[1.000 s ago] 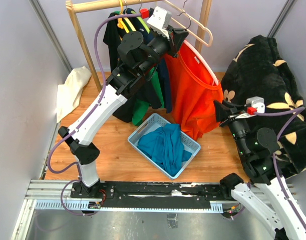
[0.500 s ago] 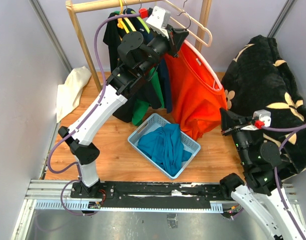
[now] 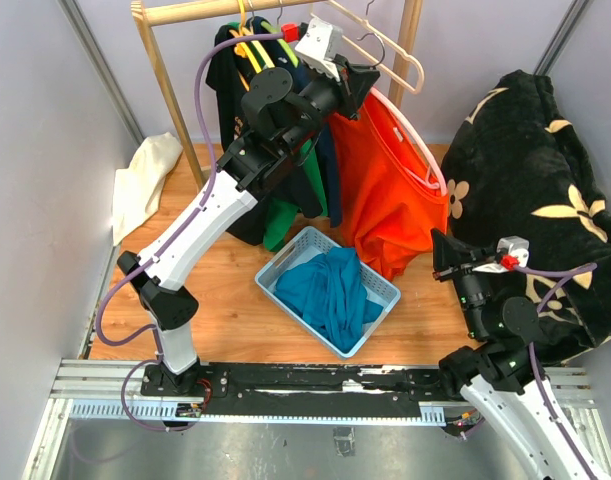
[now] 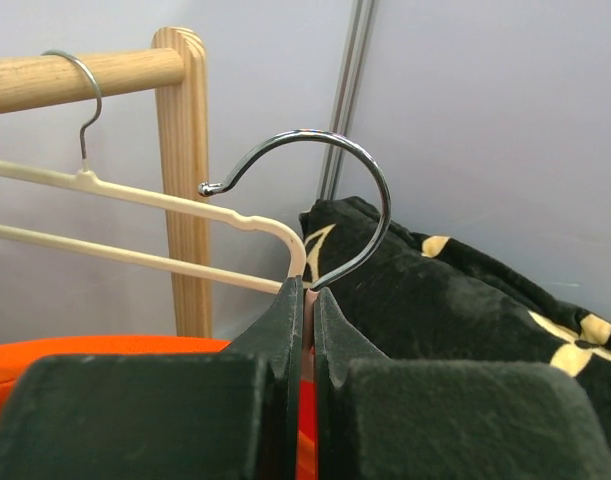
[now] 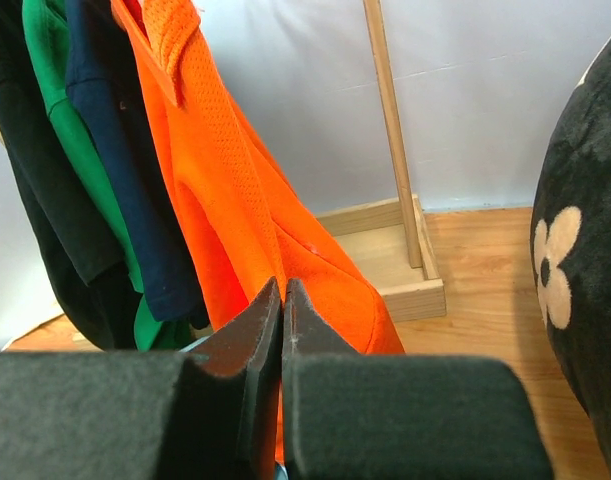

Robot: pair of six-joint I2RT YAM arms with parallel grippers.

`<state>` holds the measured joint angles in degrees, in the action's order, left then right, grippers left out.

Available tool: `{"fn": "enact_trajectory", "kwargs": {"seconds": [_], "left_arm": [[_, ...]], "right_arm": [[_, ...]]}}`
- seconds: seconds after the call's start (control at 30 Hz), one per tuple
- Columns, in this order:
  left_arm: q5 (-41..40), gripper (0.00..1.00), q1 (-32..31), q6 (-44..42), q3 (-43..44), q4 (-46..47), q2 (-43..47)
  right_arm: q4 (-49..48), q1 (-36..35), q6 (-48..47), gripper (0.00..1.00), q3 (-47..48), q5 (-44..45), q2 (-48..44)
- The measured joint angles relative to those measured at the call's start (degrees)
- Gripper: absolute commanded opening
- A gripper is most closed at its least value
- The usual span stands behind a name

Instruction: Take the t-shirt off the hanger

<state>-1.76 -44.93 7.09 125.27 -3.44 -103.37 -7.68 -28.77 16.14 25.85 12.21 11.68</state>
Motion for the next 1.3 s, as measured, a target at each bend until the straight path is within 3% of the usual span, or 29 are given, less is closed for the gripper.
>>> {"fn": "enact_trajectory", "kwargs": {"seconds": [1.3], "left_arm": [[-1.2,0.0,-0.3,6.2,3.0,1.7,0.3]], "right_arm": [[-25.2,0.0,-5.7,0.01,-15.3,-0.5,-0.7]]}}
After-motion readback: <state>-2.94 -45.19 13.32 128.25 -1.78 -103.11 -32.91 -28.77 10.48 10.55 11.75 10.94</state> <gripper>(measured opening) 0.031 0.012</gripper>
